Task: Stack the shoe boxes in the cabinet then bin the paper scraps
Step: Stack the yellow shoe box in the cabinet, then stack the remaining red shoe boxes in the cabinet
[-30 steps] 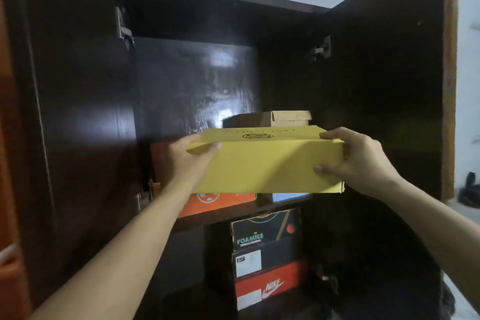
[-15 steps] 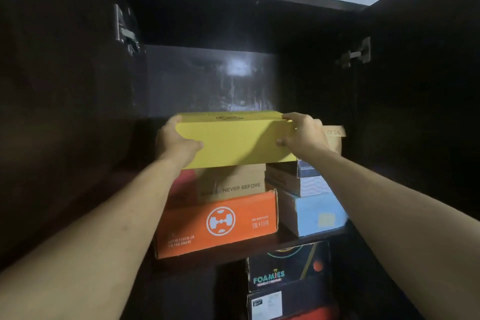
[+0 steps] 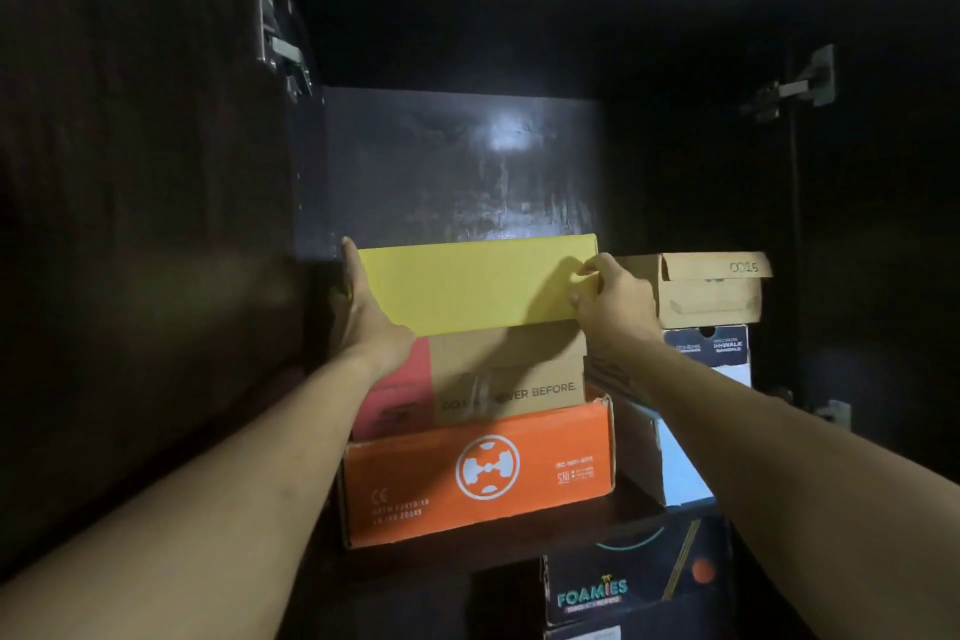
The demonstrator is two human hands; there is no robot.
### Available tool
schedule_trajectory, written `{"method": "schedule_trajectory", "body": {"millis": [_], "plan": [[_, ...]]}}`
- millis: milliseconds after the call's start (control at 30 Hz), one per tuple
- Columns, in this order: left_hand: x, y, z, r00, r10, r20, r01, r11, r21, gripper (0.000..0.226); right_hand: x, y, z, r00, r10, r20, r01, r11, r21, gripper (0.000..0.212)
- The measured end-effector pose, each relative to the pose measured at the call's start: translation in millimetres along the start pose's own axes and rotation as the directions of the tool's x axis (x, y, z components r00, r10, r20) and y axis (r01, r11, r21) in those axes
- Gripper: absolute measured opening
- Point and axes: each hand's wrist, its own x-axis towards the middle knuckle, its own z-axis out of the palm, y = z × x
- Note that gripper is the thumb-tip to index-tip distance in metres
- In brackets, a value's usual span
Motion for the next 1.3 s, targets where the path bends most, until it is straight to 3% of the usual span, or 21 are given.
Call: {"method": "schedule_trajectory", "body": {"millis": [167, 500, 600, 667, 800, 933, 1067, 1167, 1300], "plan": [[9.0, -8.7, -5.6, 0.998, -0.058, -0.024, 0.058, 0.998, 0.003, 0.121, -5.2, 1.9, 5.3, 0.996, -0.06, 0.07, 0.06, 0.998, 0.008, 0.044], [17.1, -19.9, -4.2, 0.999, -0.036, 0.001, 0.036, 0.995, 0.09, 0.135, -10.7, 2.6, -0.6, 0.978, -0.083, 0.192, 0.099, 0.992, -0.078, 0.064], [14.6, -16.1, -1.9, 0.997, -0.07, 0.018, 0.068, 0.994, 0.088, 0.142, -17.6, 3.8, -6.5, 0.974, -0.08, 0.214, 0.1, 0.991, -0.088, 0.058], [5.9, -10.9, 4.8, 0.997, -0.077, 0.008, 0.075, 0.981, 0.177, 0.136, -22.7, 6.4, -15.1, 0.974, -0.081, 0.213, 0.102, 0.99, -0.093, 0.049], [-29.8, 15.6, 18.3, 0.99, 0.113, -0.09, -0.07, 0.92, 0.385, 0.115, -33.3, 17.1, -48.6, 0.971, -0.068, 0.23, 0.112, 0.977, -0.183, 0.042], [-69.3, 46.4, 38.0, 0.961, 0.226, 0.162, -0.268, 0.907, 0.324, 0.087, -55.4, 35.8, -98.5, 0.971, -0.013, 0.237, 0.064, 0.975, -0.212, 0.034], [-124.2, 82.9, 57.7, 0.814, 0.34, 0.471, -0.441, 0.89, 0.12, 0.052, -92.4, 60.8, -163.4, 0.949, 0.095, 0.301, 0.009, 0.945, -0.326, 0.029], [-165.4, 104.3, 85.2, 0.722, 0.31, 0.618, -0.423, 0.905, 0.041, 0.059, -129.2, 83.5, -216.3, 0.914, 0.203, 0.352, -0.025, 0.893, -0.449, 0.021], [-229.8, 125.0, 133.2, 0.575, 0.313, 0.756, -0.439, 0.898, -0.037, 0.066, -179.7, 125.0, -281.1, 0.885, 0.341, 0.316, -0.114, 0.818, -0.563, 0.02]]}}
